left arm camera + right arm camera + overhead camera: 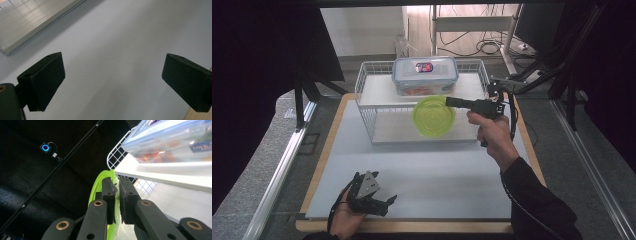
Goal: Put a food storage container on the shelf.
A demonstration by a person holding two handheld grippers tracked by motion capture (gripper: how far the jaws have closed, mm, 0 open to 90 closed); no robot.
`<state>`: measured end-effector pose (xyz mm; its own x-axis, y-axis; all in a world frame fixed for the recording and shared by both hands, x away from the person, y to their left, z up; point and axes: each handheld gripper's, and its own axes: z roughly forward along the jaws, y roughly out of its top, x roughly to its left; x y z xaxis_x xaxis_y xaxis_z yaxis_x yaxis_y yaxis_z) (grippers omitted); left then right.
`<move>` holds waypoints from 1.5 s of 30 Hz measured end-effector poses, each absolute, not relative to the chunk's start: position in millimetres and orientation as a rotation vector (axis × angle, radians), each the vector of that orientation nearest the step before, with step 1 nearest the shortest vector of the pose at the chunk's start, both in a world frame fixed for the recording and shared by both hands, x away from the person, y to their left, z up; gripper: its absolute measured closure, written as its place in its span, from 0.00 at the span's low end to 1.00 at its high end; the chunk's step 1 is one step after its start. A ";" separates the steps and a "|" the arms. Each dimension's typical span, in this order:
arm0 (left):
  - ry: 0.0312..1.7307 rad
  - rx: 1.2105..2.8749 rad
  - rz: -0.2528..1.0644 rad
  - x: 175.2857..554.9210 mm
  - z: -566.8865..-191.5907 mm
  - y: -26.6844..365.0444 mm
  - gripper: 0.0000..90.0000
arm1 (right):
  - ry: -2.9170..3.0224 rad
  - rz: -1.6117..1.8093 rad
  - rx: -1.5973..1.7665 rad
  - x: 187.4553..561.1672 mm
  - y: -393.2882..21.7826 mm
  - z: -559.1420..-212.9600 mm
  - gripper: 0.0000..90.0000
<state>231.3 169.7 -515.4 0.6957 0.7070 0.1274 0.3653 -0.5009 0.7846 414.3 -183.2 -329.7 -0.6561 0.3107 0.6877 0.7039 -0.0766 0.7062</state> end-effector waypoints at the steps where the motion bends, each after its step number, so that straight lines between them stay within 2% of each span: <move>1: 0.819 2.128 0.566 231.2 -515.6 169.5 0.05 | -1.890 -1.793 -1.098 415.1 -182.4 -328.2 0.93; 19: 0.823 2.116 0.564 231.2 -514.3 171.3 0.05 | -1.867 -1.812 -1.107 430.7 -170.7 -305.4 0.93; 45: 0.823 2.079 0.541 230.3 -512.6 173.1 0.04 | -1.833 -1.920 -1.147 465.2 -153.6 -246.9 0.93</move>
